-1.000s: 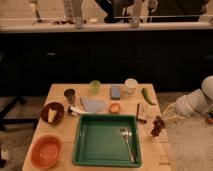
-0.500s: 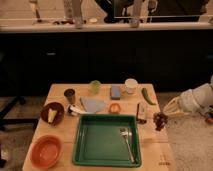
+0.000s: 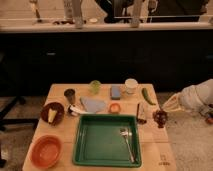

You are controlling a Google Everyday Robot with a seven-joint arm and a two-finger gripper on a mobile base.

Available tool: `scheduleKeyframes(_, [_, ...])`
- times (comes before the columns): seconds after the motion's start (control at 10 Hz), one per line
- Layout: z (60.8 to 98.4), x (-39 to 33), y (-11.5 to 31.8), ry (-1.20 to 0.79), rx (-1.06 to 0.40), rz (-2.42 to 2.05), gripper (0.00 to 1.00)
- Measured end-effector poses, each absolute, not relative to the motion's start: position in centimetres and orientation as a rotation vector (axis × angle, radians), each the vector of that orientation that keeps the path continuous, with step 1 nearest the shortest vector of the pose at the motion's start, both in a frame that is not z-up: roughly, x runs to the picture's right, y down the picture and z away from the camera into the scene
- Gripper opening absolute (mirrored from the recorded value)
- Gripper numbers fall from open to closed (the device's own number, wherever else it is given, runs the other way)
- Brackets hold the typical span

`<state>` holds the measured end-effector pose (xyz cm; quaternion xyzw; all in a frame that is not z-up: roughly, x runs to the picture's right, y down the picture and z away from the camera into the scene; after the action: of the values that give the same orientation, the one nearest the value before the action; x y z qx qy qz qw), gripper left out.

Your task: Place grapes in tray

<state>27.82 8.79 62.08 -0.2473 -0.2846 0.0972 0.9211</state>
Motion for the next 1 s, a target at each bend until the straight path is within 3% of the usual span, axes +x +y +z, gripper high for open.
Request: scheduleKeyframes(1.0, [56.9, 19.5, 9.9, -0.668, -0.544, -0.002, 0.0])
